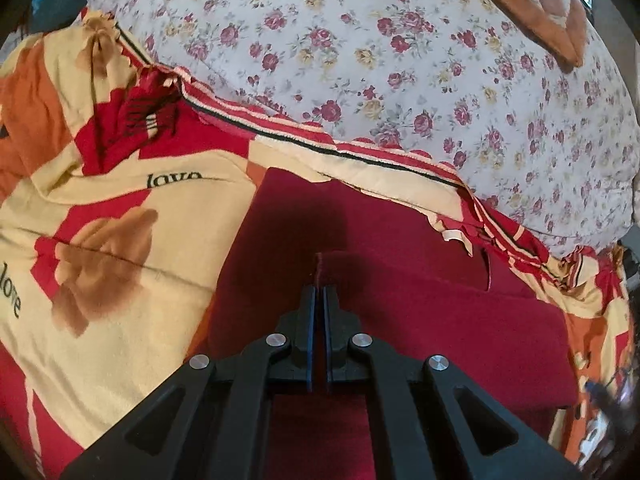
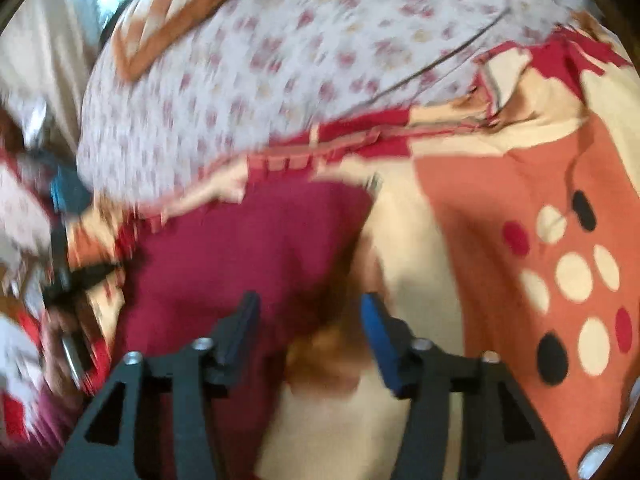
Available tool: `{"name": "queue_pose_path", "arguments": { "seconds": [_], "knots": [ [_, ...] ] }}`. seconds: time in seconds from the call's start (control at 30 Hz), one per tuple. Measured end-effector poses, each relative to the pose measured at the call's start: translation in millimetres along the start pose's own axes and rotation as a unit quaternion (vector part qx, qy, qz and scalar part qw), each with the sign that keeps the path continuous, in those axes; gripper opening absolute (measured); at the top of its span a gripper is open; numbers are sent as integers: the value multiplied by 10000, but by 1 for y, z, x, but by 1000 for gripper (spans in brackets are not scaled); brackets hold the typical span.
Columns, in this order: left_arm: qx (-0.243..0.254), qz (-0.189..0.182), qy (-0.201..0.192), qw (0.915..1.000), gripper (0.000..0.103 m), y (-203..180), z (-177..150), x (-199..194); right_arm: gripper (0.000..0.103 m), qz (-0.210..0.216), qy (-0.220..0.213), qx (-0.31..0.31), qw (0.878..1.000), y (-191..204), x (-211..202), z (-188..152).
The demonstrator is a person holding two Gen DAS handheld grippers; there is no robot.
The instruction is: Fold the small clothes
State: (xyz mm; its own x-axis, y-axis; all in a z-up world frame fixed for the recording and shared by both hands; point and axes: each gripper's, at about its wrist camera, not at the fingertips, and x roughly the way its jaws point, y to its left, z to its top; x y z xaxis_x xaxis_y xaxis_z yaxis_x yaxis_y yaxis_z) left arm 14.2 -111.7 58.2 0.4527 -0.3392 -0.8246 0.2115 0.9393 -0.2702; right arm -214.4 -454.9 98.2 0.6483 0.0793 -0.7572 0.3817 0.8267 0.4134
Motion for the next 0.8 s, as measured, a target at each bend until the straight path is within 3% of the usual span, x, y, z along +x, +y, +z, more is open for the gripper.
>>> {"name": "queue_pose_path", "arguments": {
  "seconds": [0.1, 0.23, 0.27, 0.3, 0.33, 0.47, 0.5, 0.6, 0.63, 0.7, 0.8],
  "knots": [
    [128, 122, -24, 9998, 0, -3, -2, 1, 60, -26, 69, 211, 9998, -2, 32, 25],
    [113, 135, 18, 9998, 0, -2, -1, 3, 58, 66, 631, 452, 9970, -4, 92, 40],
    [111, 149, 40, 9998, 0, -2, -1, 5, 54, -73, 664, 316, 9973, -1, 101, 41],
    [108, 145, 61, 9998, 0, -2, -1, 5, 28, -317, 604, 102, 9976, 2, 102, 42],
    [101, 108, 85, 9999, 0, -2, -1, 6, 15, -776, 478, -288, 9954, 9, 100, 42],
    [200, 77, 206, 9996, 0, -9, -5, 12, 15, -1262, 446, -355, 9904, 1, 96, 39],
    [275, 159, 229, 9992, 0, -13, -6, 13, 15, -1247, 468, -255, 9908, -4, 97, 38],
    [455, 365, 209, 9981, 0, -18, -11, 14, 31, -1070, 354, 68, 9936, -10, 81, 35],
    [466, 380, 205, 9980, 0, -18, -12, 13, 31, -970, 276, 116, 9948, -7, 71, 33],
    [429, 373, 208, 9982, 0, -17, -12, 13, 32, -765, 171, 0, 9969, 3, 56, 27],
    [379, 394, 213, 9983, 0, -16, -12, 15, 33, -658, 217, -643, 9955, 32, 44, 6]
  ]
}}
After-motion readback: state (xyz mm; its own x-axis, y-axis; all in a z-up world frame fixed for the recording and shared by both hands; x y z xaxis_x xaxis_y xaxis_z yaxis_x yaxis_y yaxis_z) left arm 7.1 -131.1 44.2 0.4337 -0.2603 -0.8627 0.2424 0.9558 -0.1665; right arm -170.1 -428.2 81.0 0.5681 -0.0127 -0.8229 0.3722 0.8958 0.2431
